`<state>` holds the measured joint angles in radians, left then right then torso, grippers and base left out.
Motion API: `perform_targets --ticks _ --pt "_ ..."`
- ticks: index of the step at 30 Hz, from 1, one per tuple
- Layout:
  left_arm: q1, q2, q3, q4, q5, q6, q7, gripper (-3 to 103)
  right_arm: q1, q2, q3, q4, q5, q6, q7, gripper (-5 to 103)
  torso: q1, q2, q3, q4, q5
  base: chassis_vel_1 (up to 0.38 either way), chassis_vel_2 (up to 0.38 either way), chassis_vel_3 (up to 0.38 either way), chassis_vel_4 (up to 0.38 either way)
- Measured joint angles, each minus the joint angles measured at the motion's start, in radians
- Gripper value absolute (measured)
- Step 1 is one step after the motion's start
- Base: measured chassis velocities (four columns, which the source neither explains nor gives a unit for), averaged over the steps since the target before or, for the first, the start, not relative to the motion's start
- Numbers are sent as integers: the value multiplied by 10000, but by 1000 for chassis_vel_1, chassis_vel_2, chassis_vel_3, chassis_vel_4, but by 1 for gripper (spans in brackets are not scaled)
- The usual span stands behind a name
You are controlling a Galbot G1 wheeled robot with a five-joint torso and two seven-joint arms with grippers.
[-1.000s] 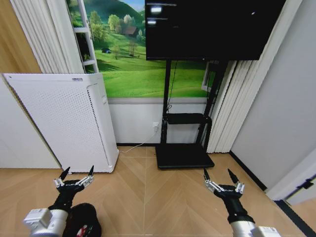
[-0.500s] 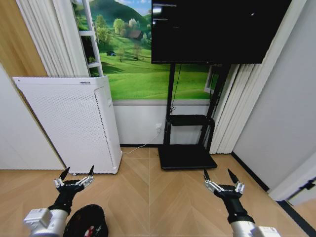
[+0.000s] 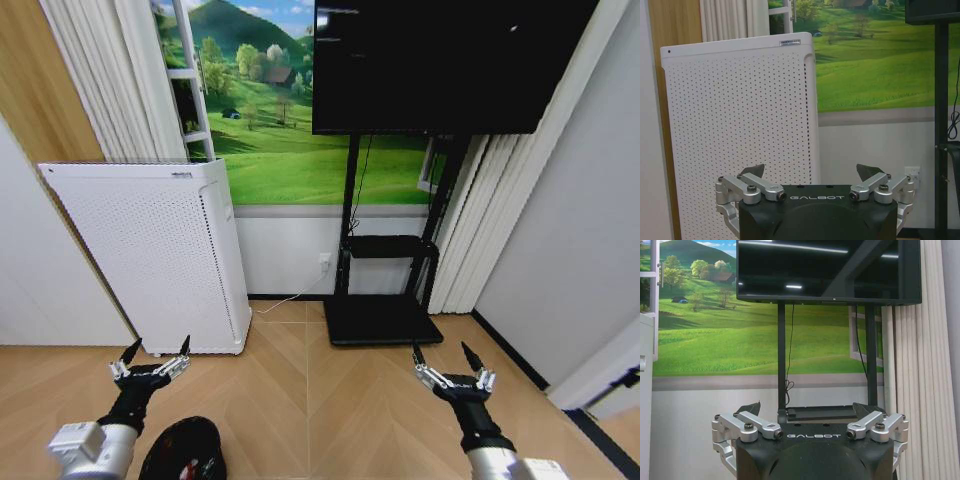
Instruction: Pick up the trash bin and place the garbage on the floor into it.
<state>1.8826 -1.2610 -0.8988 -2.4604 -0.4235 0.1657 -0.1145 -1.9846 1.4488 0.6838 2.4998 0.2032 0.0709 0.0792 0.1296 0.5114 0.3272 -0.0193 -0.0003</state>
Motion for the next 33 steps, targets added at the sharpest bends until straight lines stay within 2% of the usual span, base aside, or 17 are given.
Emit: perform_targets --ticks 20,26,33 --pt "0 0 2 0 1 0 1 100 1 -1 0 0 0 -1 1 100 332 816 482 3 4 11 10 -12 -7" --pt "0 0 1 0 1 0 0 100 0 0 0 0 0 -1 0 100 369 909 536 0 -2 84 82 -85 -93" --pt "0 0 2 0 1 0 0 100 0 0 0 0 0 -1 0 100 528 1259 726 1 5 12 2 -10 -8"
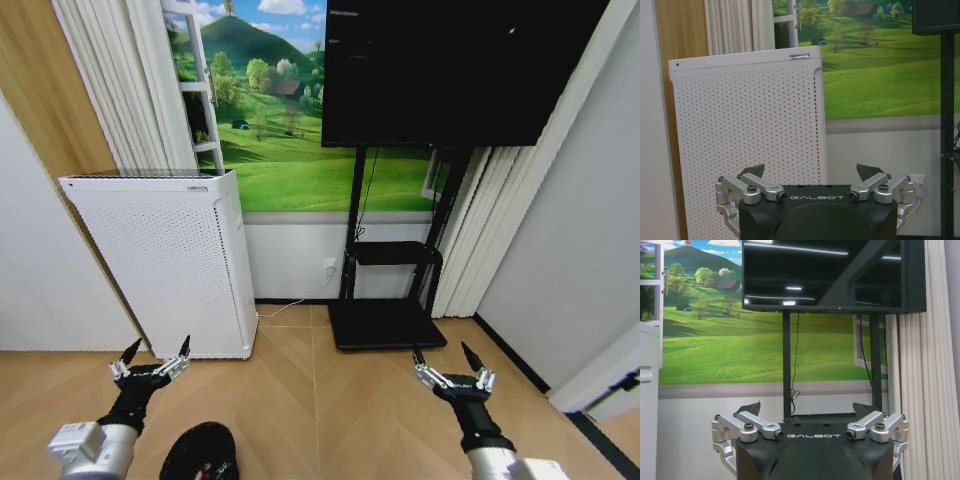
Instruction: Pick up the trash bin and place the garbage on the floor into it.
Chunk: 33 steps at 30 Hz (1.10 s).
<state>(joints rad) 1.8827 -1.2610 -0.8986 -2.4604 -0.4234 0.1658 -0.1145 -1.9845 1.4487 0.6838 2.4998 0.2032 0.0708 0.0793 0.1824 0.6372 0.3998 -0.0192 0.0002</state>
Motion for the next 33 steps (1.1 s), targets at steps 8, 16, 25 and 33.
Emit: perform_targets --ticks 8,16,25,33 --pt "0 0 0 0 0 0 2 100 0 0 1 0 0 0 0 100 123 307 179 1 -1 8 5 -9 -6" --pt "0 0 -1 -1 0 1 2 100 0 0 0 0 0 0 0 100 266 659 391 0 -1 118 124 -134 -110" --pt "0 0 -3 0 0 1 -2 100 0 1 0 0 0 0 0 100 364 887 521 -1 -4 104 84 -81 -94" --pt "0 0 1 -1 0 1 3 100 0 0 1 -1 0 0 0 100 403 979 575 4 2 -34 -32 41 26"
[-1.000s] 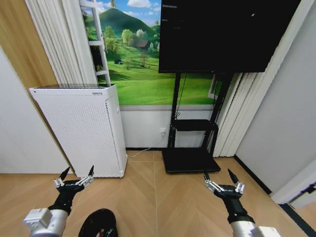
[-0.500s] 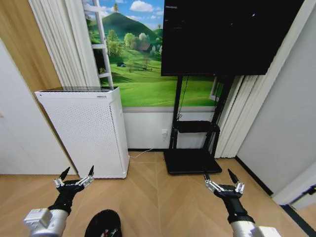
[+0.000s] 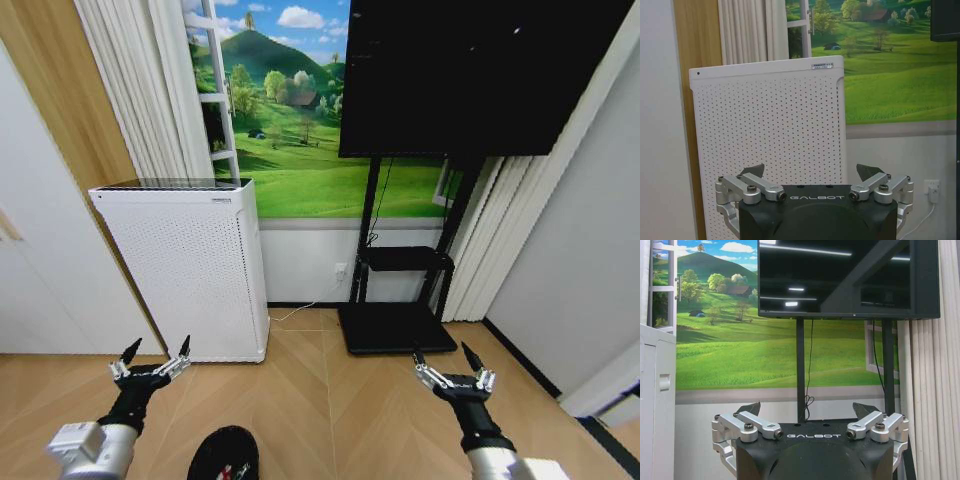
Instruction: Pick up the trash bin and place the garbage on the floor into it.
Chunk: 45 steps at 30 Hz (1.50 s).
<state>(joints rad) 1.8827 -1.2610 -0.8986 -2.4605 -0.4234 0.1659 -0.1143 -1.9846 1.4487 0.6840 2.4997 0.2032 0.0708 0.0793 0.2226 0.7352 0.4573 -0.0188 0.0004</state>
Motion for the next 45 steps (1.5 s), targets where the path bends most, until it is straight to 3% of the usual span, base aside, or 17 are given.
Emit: perform_targets --ticks 15,45 --pt "0 0 -1 0 0 0 0 100 0 0 0 0 0 0 0 100 253 591 337 -1 -4 0 0 0 0" --pt "0 0 -1 0 0 0 -2 100 1 0 0 0 0 0 0 100 245 565 323 -6 -4 -17 -14 -17 -18"
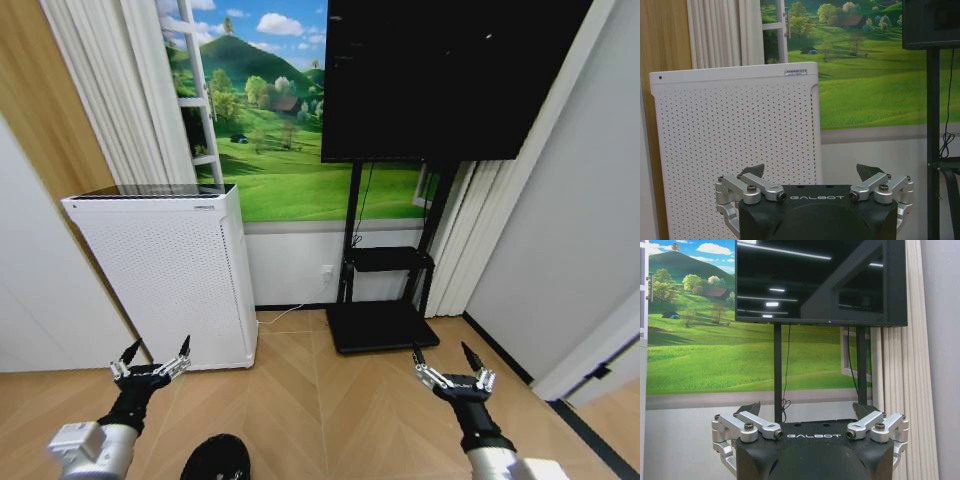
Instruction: Pick up the trash bin and place the garbage on the floor into it.
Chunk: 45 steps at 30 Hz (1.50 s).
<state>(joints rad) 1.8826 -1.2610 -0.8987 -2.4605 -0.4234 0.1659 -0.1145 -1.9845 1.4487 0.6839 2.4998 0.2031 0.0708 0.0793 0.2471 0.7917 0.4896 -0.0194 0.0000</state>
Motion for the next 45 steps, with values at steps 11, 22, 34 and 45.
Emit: perform_targets --ticks 11,22,34,45 --pt "0 0 0 1 0 0 0 100 0 0 0 0 0 0 0 100 -8 -14 -9 5 0 0 0 0 0" --pt "0 0 0 0 0 0 0 100 0 0 0 0 0 0 0 100 -3 0 -1 3 -1 0 0 0 0" --pt "0 0 0 0 0 0 0 100 0 0 0 0 0 0 0 100 -3 -2 -2 5 0 0 0 0 0" --pt "0 0 0 1 0 0 0 100 0 0 0 0 0 0 0 100 -5 -8 -5 3 0 -14 -9 -17 -14"
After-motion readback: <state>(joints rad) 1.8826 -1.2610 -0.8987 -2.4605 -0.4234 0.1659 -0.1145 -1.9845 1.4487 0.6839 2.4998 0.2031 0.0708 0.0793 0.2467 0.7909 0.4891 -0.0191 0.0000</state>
